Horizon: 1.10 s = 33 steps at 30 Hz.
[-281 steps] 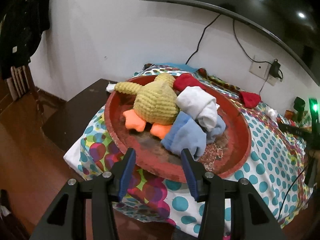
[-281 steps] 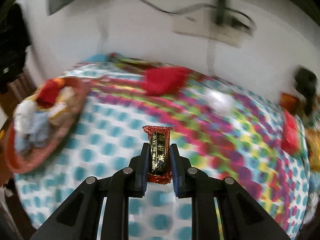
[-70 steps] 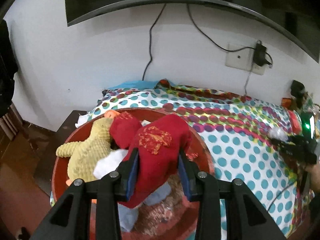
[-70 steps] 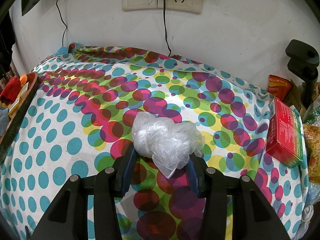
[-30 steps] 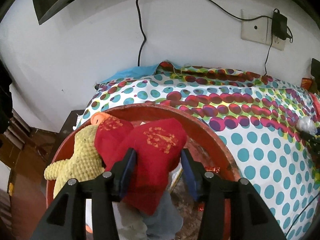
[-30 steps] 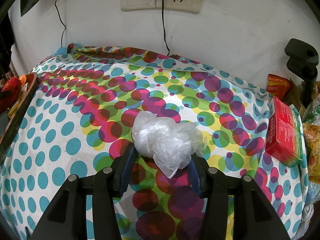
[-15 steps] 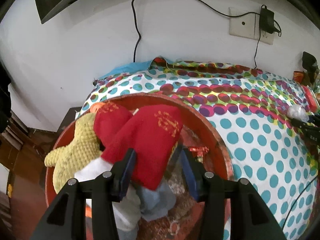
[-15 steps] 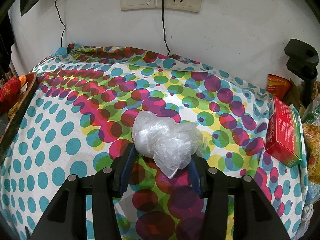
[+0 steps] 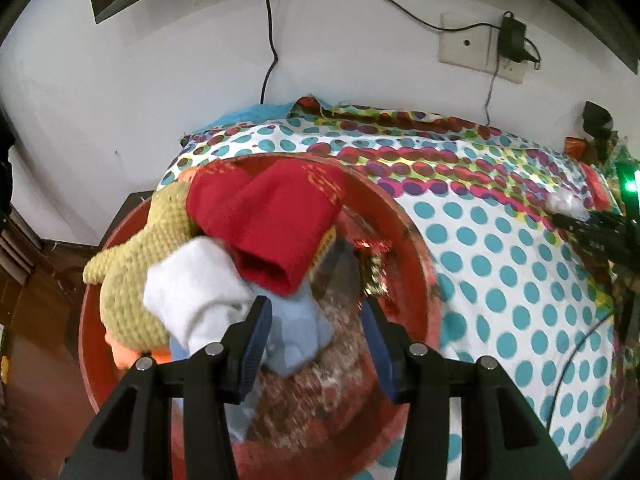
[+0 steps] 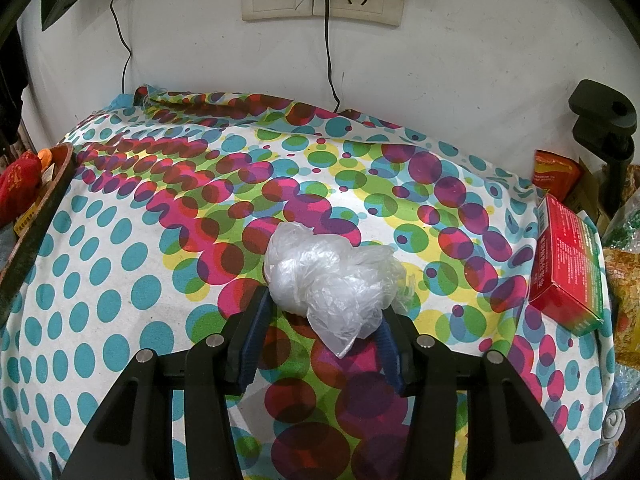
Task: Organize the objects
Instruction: 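Lower the red pouch onto the tray and open the left tool, then carry the white plastic bag with the right tool over the red tray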
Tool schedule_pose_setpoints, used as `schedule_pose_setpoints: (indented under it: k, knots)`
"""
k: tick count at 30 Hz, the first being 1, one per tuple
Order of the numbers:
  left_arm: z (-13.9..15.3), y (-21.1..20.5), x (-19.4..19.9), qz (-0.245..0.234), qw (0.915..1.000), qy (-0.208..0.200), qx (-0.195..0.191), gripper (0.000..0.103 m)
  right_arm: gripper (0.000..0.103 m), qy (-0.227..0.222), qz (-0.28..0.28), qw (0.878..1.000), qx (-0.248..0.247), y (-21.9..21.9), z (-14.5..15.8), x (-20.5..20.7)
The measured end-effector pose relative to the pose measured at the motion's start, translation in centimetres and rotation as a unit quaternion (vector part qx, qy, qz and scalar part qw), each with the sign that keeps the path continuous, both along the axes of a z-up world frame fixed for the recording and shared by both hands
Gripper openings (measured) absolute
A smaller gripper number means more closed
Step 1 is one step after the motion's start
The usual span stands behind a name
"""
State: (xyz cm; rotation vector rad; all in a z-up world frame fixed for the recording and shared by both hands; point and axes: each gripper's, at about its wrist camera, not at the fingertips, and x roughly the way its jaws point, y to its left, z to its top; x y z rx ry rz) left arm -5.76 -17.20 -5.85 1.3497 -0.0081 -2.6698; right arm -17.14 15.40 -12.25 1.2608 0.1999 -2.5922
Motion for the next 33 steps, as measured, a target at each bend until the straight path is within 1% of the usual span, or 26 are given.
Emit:
schedule_pose_setpoints:
  k: [2, 4, 6, 8, 10, 12, 16, 18, 20, 24, 25, 28, 31, 33]
  knots:
    - [0.1, 0.3, 1.1, -0.005, 0.9999, 0.003, 0.012, 0.048, 0.047, 0.0, 0.0, 1.0, 0.0, 0.0, 0.0, 0.0]
    - [0.4, 0.7, 2.3, -0.006, 0.9999, 0.012, 0.009, 0.048, 0.047, 0.0, 0.0, 1.0, 0.0, 0.0, 0.0, 0.0]
    - [0.5, 1.3, 3.3, -0.015, 0.9998, 0.011, 0.008, 0.048, 0.047, 0.001, 0.0, 1.0, 0.001, 0.1, 0.0, 0.0]
    - [0.6, 1.6, 4.3, -0.012, 0.9998, 0.016, 0.006, 0.048, 0.047, 0.0, 0.0, 1.0, 0.0, 0.0, 0.0, 0.0]
    - [0.8, 2.1, 5.4, -0.021, 0.9995, 0.021, 0.008, 0.048, 0.047, 0.0, 0.0, 1.0, 0.001, -0.2, 0.0, 0.0]
    - [0.8, 2.6, 6.6, -0.028, 0.9994, 0.022, 0.003, 0.048, 0.047, 0.001, 0.0, 1.0, 0.003, -0.4, 0.1, 0.1]
    - [0.0, 3.0, 9.0, -0.035, 0.9993, 0.01, -0.003, 0.048, 0.047, 0.002, 0.0, 1.0, 0.006, -0.3, 0.1, 0.0]
    - [-0.5, 2.8, 10.2, -0.03, 0.9995, 0.008, -0.009, 0.048, 0.047, 0.003, 0.0, 1.0, 0.008, -0.6, 0.1, 0.1]
    - [-0.8, 2.3, 11.3, -0.027, 0.9996, 0.009, -0.004, 0.048, 0.046, 0.005, 0.0, 1.0, 0.011, -0.6, 0.2, 0.1]
    - [-1.5, 1.3, 12.5, -0.009, 0.9998, 0.018, 0.003, 0.048, 0.046, 0.007, 0.0, 1.0, 0.018, -0.4, 0.2, 0.1]
    - [-1.7, 1.0, 12.7, -0.005, 0.9997, 0.021, 0.012, 0.048, 0.046, 0.008, 0.001, 1.0, 0.02, -0.3, 0.3, 0.1]
    - [-1.8, 0.6, 13.0, -0.002, 0.9993, 0.032, 0.019, 0.048, 0.046, 0.008, 0.001, 1.0, 0.02, -0.4, 0.3, 0.1]
    - [-1.5, 0.6, 13.5, 0.002, 0.9982, 0.06, -0.007, 0.048, 0.046, 0.008, 0.0, 1.0, 0.021, -0.2, 0.3, 0.0]
    - [-1.3, 0.3, 13.7, 0.005, 0.9974, 0.072, -0.011, 0.048, 0.046, 0.009, 0.0, 1.0, 0.022, -0.6, 0.3, 0.1]
